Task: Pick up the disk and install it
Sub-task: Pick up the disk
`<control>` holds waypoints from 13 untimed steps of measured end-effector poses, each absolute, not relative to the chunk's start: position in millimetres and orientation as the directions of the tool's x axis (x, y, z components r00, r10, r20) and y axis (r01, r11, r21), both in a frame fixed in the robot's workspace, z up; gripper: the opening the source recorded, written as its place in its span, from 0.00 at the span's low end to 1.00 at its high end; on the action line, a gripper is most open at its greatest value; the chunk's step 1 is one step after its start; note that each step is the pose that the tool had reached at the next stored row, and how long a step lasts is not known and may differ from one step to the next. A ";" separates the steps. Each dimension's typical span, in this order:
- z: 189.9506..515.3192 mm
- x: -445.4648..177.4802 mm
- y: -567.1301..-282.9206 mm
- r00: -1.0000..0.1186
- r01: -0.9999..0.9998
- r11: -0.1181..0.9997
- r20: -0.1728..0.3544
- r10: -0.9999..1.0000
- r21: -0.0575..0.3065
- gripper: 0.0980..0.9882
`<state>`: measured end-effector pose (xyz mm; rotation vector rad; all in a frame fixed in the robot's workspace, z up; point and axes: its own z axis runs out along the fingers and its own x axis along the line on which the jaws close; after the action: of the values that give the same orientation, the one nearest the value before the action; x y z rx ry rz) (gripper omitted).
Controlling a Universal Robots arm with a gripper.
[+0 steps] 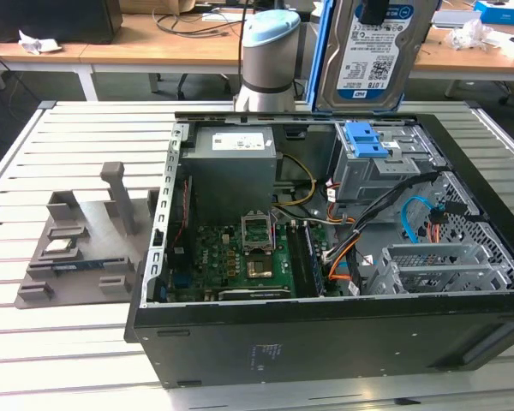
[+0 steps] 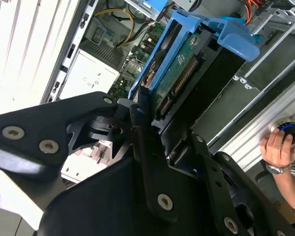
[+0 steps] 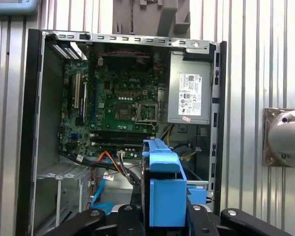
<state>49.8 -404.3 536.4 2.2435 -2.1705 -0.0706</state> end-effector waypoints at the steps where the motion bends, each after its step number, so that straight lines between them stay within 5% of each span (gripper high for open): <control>1: 536.3 49.8 -405.1 0.033 -0.998 -0.034 -0.019 -0.999 0.045 0.30; 13: 535.4 49.8 -429.4 0.033 -0.998 -0.033 -0.018 -0.999 0.045 0.30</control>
<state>49.8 -429.4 535.4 2.2429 -2.1700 -0.0695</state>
